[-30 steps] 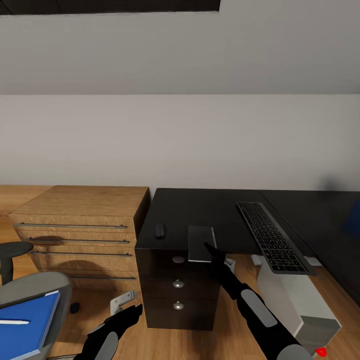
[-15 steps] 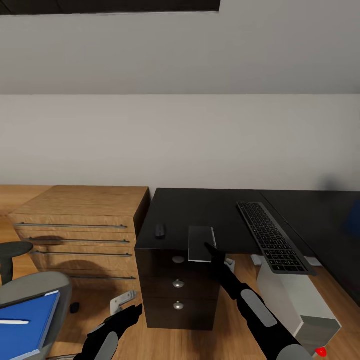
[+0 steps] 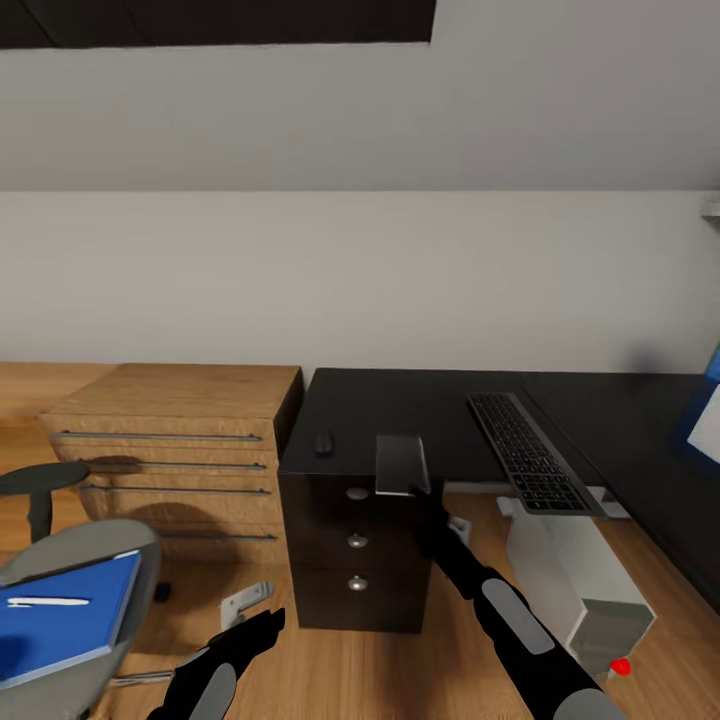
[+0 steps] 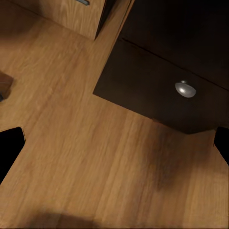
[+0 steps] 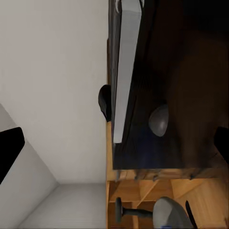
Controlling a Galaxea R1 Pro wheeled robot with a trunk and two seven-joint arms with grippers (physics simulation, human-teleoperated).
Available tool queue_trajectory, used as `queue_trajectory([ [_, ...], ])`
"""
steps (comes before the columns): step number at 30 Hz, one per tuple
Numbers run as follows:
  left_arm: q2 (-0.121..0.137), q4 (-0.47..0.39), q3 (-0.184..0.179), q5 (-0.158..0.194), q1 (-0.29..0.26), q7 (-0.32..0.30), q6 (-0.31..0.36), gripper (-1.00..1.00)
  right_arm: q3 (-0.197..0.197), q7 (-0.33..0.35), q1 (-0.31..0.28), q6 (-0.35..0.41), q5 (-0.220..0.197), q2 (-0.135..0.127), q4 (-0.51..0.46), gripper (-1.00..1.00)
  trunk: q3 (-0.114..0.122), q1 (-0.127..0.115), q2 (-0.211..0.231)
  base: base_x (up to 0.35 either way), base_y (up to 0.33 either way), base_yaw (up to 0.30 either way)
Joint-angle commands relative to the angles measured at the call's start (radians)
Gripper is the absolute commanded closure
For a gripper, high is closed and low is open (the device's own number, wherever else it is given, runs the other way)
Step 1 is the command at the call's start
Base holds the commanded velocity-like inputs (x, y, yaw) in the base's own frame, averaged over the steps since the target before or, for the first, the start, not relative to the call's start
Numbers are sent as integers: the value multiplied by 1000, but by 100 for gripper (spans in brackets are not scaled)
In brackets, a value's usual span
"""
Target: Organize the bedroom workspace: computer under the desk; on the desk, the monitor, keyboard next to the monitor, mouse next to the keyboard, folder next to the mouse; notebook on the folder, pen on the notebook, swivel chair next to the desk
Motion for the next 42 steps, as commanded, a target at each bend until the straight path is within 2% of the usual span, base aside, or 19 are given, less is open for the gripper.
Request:
queue_trajectory([
  [1,1,-1,-2,9,-1,9,2,-100,3,2,-1,2,-10,-1,0,-100,-1,-1,-1,-252,0,0],
  [9,1,-1,-2,10,-1,9,2,-100,3,2,-1,2,-10,-1,0,-100,-1,-1,-1,-150,0,0],
  [26,1,-1,-1,11,-1,10,2,-100,12,6,-1,-8,-5,2,-4,-100,-1,-1,-1,-11,0,0],
  [33,1,-1,0,11,-1,11,2,-100,17,6,-1,-12,4,5,-4,-100,21,-27,48,0,0,0],
  [42,1,-1,0,11,-1,12,2,-100,28,6,-1,-17,62,7,1,-100,49,-62,111,0,0,0],
])
